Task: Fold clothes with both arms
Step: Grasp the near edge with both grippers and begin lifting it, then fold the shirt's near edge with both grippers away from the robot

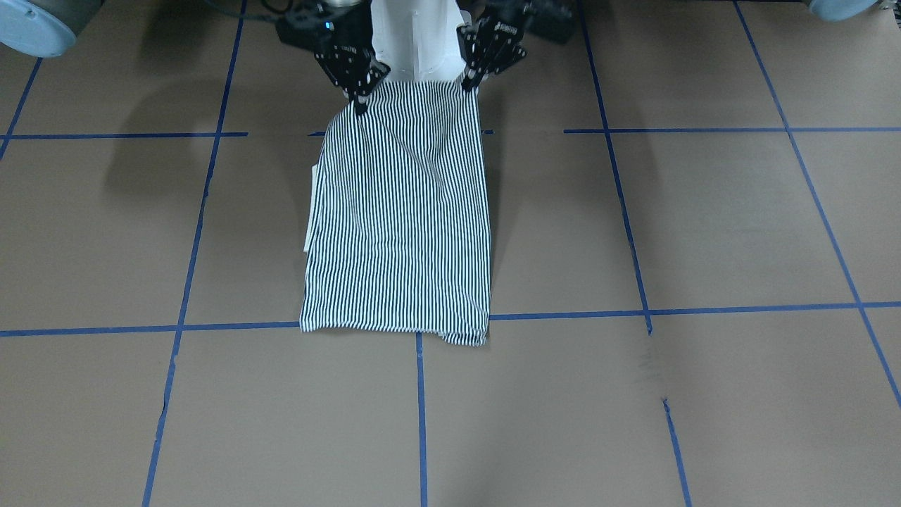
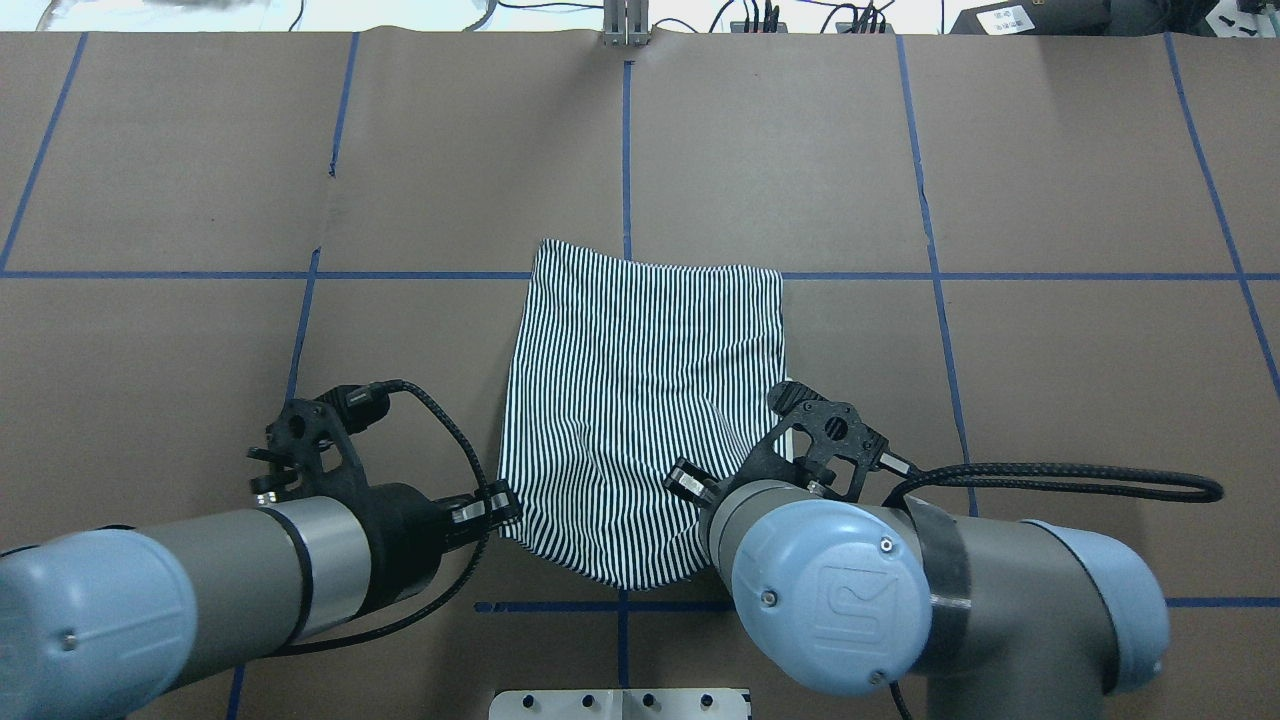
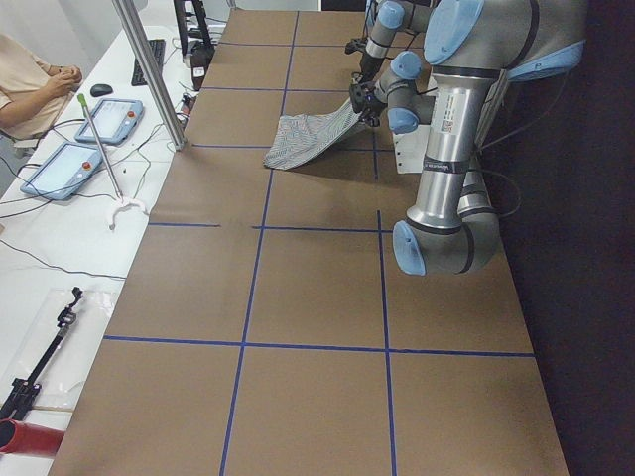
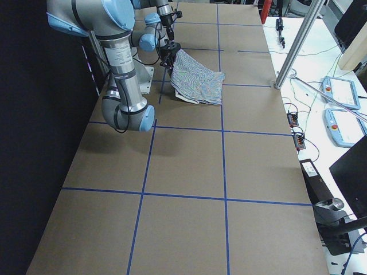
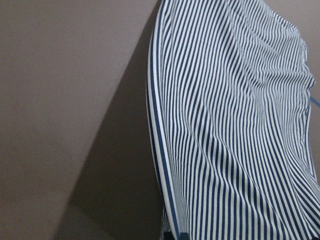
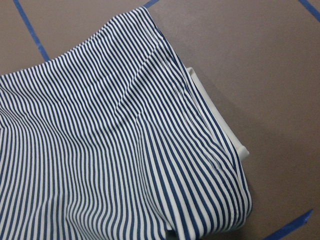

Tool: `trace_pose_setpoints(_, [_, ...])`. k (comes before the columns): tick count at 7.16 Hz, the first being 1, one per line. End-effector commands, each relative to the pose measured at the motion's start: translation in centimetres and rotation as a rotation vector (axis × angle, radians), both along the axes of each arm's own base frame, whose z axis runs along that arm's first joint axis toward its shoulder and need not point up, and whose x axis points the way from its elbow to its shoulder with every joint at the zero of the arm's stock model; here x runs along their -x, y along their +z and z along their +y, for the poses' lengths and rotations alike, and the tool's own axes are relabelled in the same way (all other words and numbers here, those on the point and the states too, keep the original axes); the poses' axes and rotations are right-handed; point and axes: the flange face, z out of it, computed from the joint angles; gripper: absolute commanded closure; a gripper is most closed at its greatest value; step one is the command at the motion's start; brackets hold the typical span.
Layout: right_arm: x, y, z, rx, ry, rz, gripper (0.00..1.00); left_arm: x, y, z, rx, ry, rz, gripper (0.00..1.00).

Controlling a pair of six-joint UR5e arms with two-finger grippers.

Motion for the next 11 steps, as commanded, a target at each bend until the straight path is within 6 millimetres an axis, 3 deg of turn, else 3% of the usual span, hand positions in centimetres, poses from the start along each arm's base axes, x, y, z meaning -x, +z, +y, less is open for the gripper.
trace_pose_setpoints(1, [0.3,0.1,0.6,-0.003,-0.015,0.024,1.00,-0.3,-1.1,0.3,0.011,0.019,-0.056,1.00])
trace_pose_setpoints(2, [1.5,1.0,-0.2,-0.022,-0.019,0.065,1.00,-3.0,-0.6,-2.2,0.005,-0.015,-0.100,1.00])
trace_pose_setpoints(3, [1.9,0.6,-2.5,-0.057,-0.010,0.088,1.00,-4.0,-1.1,-5.5,-0.048,-0.046,-0.138,1.00])
trace_pose_setpoints(5, [3.8,1.0,-8.9,-0.085,0.043,0.130,1.00,-4.5,-0.2,-11.4,-0.080,-0.114,-0.210,1.00])
trace_pose_setpoints(7, [7.7,4.7,-14.7,-0.108,0.079,0.137,1.00,-6.4,0.8,-16.1,-0.072,-0.159,-0.259,1.00])
trace_pose_setpoints(9, [9.9,6.2,-17.0,-0.105,0.080,0.185,1.00,-9.8,4.2,-20.4,-0.094,-0.181,-0.278,1.00])
trace_pose_setpoints(11, [11.8,7.6,-17.9,-0.108,0.083,0.178,1.00,-12.6,6.9,-23.0,-0.102,-0.183,-0.313,1.00])
